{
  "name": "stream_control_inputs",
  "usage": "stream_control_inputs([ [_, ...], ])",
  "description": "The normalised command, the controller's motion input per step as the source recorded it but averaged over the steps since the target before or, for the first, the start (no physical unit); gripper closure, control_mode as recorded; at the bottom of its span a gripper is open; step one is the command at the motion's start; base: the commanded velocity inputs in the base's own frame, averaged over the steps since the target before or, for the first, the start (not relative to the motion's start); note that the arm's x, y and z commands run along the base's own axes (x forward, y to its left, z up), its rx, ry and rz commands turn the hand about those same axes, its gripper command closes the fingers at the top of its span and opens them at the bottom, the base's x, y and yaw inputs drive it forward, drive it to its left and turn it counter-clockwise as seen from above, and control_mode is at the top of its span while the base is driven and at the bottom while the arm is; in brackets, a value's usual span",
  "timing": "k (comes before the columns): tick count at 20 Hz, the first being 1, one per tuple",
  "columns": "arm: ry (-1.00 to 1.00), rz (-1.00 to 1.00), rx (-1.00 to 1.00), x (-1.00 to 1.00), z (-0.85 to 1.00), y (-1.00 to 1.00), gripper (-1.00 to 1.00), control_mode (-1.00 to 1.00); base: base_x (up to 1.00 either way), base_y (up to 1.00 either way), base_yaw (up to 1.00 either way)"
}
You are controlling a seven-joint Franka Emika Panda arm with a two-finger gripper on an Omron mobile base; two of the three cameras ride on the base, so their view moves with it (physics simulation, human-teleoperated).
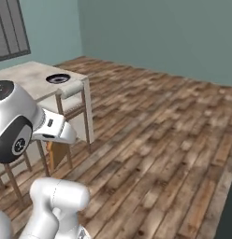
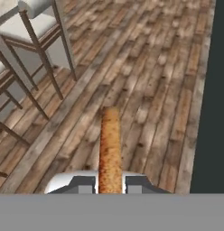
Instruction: Start the toaster. Once the lever pops up, take the bread to the plate on the dining counter.
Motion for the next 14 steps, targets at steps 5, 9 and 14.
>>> stream_control_inputs([
  [5,0.00,0.00,0.00,0.00,0.00,0.00,1.00,1.00,1.00,-0.48,0.58],
  [9,0.00,0.00,0.00,0.00,0.00,0.00,1.00,1.00,0.86,-0.42,0.67],
  [14,0.00,0.00,0.00,0.00,0.00,0.00,1.00,1.00,0.70,-0.45,0.69],
])
